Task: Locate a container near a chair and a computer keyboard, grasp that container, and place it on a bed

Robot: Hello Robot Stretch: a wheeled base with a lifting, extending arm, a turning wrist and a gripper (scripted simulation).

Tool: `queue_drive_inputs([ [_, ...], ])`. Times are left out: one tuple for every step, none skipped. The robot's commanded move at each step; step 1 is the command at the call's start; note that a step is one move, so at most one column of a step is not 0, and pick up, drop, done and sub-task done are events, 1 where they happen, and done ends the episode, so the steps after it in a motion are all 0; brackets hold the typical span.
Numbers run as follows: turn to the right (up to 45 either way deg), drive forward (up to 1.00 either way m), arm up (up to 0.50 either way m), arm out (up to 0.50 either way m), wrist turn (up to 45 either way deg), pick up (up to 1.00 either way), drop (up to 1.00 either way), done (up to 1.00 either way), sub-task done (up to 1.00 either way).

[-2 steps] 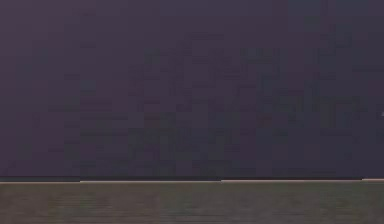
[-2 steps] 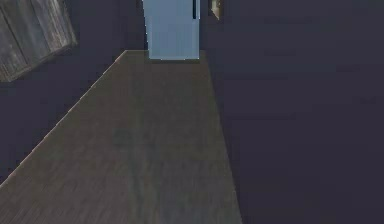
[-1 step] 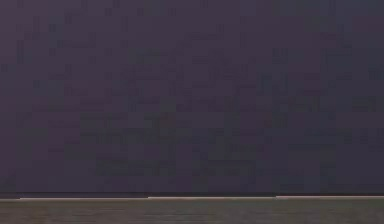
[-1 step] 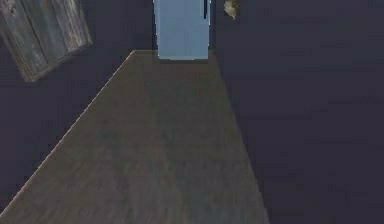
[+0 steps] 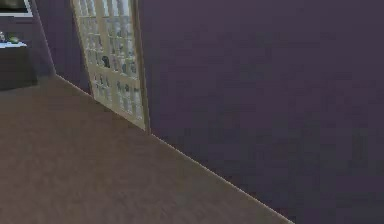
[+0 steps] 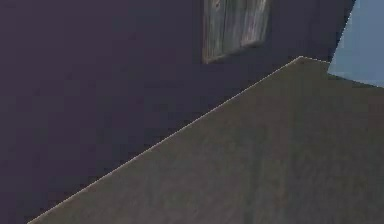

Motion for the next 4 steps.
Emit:
queue_drive_inputs([
  [-42.0, 0.0, 0.0, 0.0, 0.0, 0.0, 0.0, 0.0, 0.0],
  [0.0, 1.0, 0.0, 0.0, 0.0, 0.0, 0.0, 0.0, 0.0],
  [-18.0, 0.0, 0.0, 0.0, 0.0, 0.0, 0.0, 0.0, 0.0],
  [0.0, 0.15, 0.0, 0.0, 0.0, 0.0, 0.0, 0.0, 0.0],
])
